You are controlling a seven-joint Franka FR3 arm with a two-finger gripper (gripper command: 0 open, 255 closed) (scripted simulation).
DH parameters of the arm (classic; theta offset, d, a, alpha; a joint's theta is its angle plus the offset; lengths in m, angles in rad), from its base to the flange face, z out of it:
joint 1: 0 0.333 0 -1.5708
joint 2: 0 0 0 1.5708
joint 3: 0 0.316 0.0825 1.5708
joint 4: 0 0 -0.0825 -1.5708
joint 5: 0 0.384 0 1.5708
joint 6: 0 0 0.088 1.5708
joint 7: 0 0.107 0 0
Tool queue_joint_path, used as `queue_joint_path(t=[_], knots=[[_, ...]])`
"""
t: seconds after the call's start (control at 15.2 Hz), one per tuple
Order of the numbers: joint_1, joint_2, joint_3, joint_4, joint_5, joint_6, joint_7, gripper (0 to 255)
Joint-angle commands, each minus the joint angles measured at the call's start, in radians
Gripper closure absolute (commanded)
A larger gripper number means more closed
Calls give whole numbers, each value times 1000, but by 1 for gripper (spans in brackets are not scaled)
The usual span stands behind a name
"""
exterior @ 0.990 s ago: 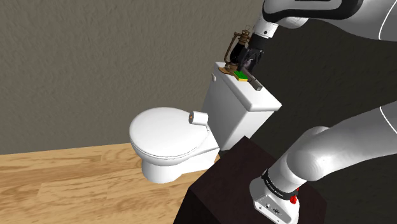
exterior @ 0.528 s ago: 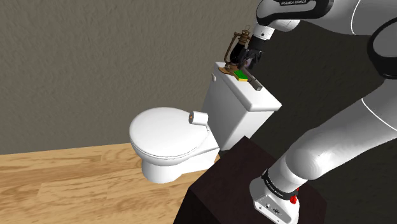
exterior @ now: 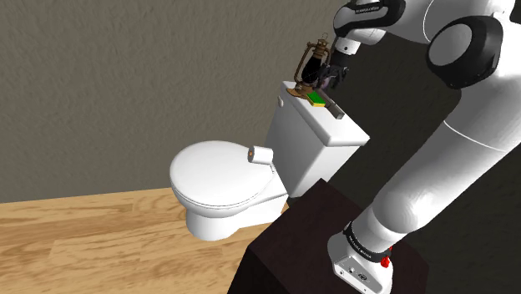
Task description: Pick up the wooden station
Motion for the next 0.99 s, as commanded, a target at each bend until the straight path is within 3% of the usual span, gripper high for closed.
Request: queue_joint_path(t=[0.0, 0.46, 0.92], knots=[[-20, 61, -15, 50, 25, 11, -13, 0], [-128, 289, -52, 292, 130, -12, -69, 0], [-125, 302, -46, 215, 139, 76, -77, 0]])
